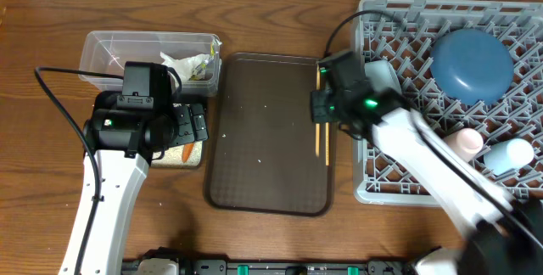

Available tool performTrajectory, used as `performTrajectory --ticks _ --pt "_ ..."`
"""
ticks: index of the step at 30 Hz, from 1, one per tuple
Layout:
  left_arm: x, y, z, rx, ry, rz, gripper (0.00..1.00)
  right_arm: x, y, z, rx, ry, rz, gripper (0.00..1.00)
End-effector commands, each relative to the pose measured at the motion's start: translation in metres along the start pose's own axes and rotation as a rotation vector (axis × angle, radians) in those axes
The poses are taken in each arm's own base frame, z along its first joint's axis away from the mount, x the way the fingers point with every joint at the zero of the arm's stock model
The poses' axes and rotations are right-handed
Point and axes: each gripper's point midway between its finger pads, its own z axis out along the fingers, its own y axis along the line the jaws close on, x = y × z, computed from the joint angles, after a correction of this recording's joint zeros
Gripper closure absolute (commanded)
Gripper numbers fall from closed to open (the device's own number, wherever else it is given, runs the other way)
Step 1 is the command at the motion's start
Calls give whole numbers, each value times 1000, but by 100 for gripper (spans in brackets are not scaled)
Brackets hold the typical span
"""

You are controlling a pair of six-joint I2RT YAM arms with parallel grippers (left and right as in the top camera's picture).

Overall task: Sort waste into correct bins and load items into the dishwasher rack
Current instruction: 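Grasp one chopstick with the right gripper and place it in the rack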

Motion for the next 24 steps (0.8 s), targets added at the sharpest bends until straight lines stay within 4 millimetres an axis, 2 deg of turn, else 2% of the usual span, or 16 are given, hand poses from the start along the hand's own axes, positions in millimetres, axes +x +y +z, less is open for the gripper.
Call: performTrajectory --ticks 1,3,5,7,9,10,13,16,19,20,21,22,23,24 --pt "-3 2 -4 -9 -16 6 2 -26 -22 -42 32 -108 -44 99" --pt "-3 2 -4 -9 -16 6 2 -35 -51 -61 109 -155 -12 99" --pt "-3 2 -4 -9 -16 6 2 -42 -88 -79 197 -189 39 99" --pt "-3 2 -4 -9 -16 6 2 -45 -113 -87 220 -195 69 99" --pt "-3 2 -4 -9 -16 6 2 -45 -129 -89 192 -183 81 99" --pt "-3 2 -4 -9 -16 6 2 -44 -128 -88 137 -174 85 99" --pt "-3 2 -4 -9 -16 6 2 -45 -107 -86 -17 -162 63 99" --pt "-3 2 -4 -9 -16 6 2 -42 -93 -82 -48 -147 37 99" --pt "-3 2 -4 -9 -16 6 2 -31 -53 -71 -162 -95 -69 99" --pt "-3 2 -4 -9 -16 6 2 -24 -38 -64 -184 -66 -99 94" --pt "-3 2 -4 -9 -16 6 2 -18 -26 -57 -197 -40 -125 78" --pt "-3 2 -4 -9 -16 6 2 -10 -14 -48 -207 -6 -156 55" --pt "-3 2 -4 -9 -16 6 2 -3 -5 -38 -206 22 -181 43" --pt "-3 2 -4 -9 -16 5 2 4 3 -28 -200 49 -205 38"
